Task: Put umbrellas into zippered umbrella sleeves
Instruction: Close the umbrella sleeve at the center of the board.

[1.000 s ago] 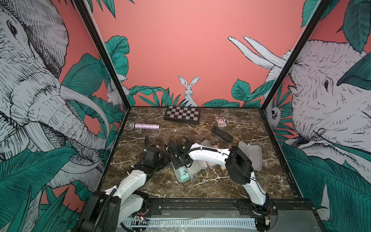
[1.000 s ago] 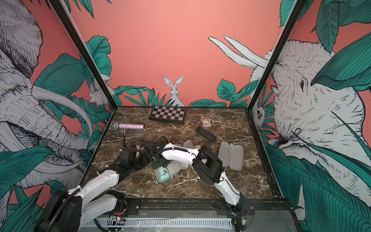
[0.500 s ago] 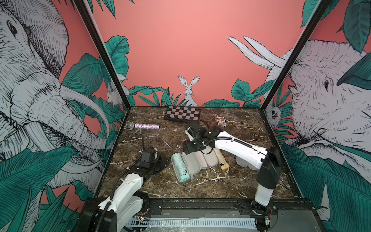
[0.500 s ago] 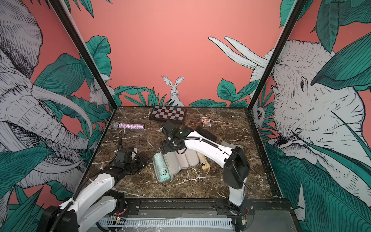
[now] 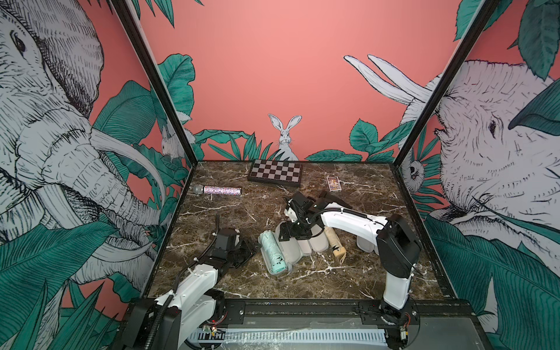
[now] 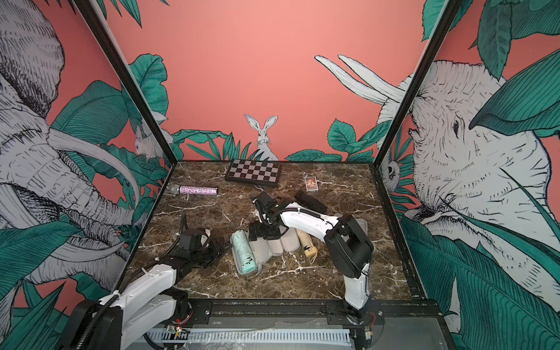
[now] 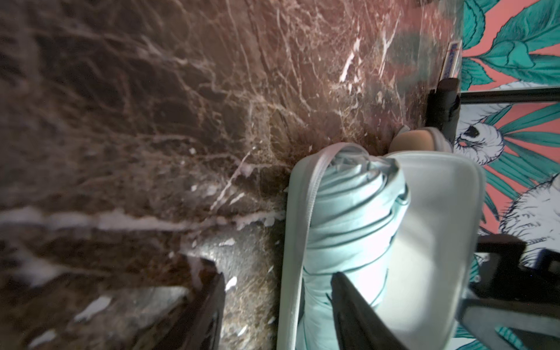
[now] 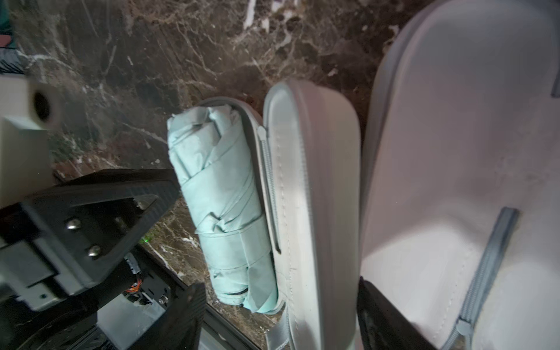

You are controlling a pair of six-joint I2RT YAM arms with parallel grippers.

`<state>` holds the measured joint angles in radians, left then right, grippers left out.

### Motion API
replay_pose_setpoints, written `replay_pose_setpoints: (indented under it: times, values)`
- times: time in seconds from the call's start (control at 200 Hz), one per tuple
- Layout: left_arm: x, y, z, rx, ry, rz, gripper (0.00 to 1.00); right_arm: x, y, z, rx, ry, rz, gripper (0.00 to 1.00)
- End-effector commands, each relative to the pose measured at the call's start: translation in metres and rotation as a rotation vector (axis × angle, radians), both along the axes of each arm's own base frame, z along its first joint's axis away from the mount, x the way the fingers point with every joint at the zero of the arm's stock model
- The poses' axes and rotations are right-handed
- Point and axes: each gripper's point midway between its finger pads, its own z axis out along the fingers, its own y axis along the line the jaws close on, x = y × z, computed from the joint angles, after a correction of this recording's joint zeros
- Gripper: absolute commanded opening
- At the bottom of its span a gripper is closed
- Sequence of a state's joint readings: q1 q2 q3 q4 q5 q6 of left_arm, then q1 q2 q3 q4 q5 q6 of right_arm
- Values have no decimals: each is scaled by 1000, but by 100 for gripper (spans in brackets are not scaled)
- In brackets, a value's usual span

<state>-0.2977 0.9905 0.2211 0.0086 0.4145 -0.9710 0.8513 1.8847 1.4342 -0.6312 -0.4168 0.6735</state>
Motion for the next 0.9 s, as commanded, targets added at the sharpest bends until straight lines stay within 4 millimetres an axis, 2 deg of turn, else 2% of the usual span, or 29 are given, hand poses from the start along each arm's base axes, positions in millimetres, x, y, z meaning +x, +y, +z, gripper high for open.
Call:
replay_pose_setpoints:
  times: [0.0,0.12,0.245,0.355,0.58,0.765,0.895]
  values:
    - [6,-8,4,-35,-40,-16,48,-8,33,33,143,6,33,77]
    - [8,-10,2,-55,-64,-5,39,-19,59,36,192,18,48,77]
    - [12,-10,6,-61,-79,2,38,-24,76,4,143,30,47,77]
    - [11,-9,9,-54,-77,4,39,-24,75,-23,96,41,21,76]
    - [5,11,17,-10,-56,31,44,-19,56,-38,18,3,21,76]
    - [11,16,47,4,-101,29,42,-3,39,-29,-14,-51,28,76]
    - [18,-1,68,-87,-135,-2,40,0,38,-30,7,-32,34,76]
